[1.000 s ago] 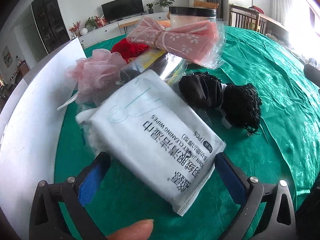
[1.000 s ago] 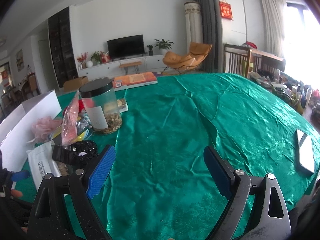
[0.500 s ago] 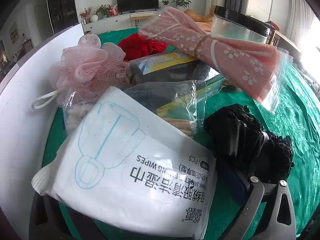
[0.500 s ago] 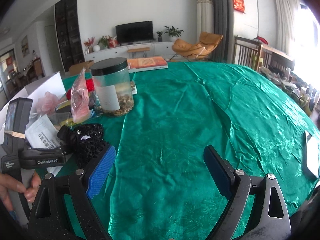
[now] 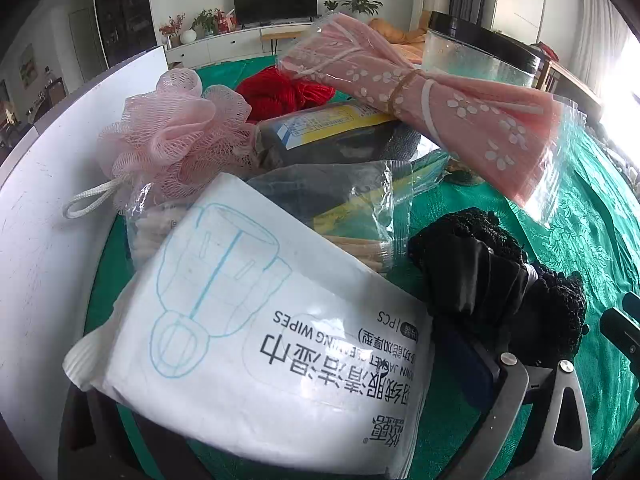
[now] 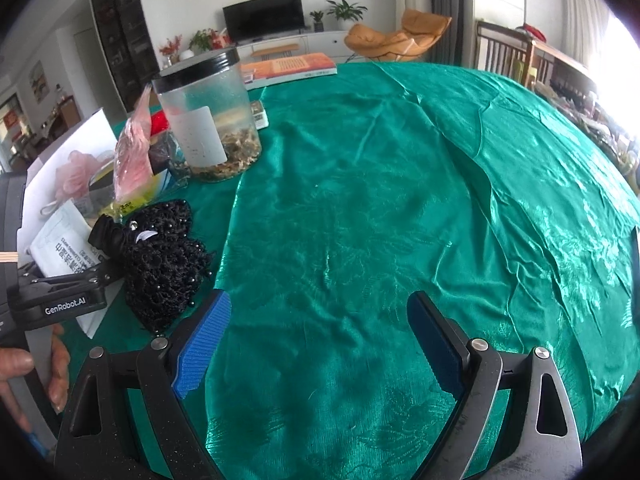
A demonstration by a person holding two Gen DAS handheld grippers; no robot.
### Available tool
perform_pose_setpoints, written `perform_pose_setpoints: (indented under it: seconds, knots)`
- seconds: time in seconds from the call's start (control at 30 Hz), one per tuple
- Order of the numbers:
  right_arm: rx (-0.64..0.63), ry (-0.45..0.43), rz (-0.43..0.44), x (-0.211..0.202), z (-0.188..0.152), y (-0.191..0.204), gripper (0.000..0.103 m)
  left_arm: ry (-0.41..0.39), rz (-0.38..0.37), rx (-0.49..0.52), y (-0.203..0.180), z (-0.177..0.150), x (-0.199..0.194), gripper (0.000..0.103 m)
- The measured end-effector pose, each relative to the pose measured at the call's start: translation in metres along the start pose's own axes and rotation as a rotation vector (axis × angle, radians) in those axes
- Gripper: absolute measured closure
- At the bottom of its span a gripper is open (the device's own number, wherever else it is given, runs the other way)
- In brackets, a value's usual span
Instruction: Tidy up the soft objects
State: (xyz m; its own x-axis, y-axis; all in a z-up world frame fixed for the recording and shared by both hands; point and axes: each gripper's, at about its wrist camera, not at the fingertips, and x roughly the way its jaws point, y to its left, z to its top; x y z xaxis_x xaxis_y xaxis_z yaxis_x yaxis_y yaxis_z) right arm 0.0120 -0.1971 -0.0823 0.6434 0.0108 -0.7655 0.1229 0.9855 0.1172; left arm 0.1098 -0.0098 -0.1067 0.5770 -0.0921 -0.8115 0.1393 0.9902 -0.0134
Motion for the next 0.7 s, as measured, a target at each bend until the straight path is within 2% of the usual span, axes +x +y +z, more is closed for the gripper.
perform_pose_setpoints:
  seconds: [0.23,0.7]
  knots:
    - [0.067,0.017,0.013,0.0028,-0.0013,-0.0106,0.011,0.000,0.000,0.000,0.0000,0.0002,0.0001,0.000]
    - [0.062,0.006,0.015,0.0013,0.0016,-0.0099,0.011,0.000,0.000,0.000,0.0000,0.0003,0.0002,0.000]
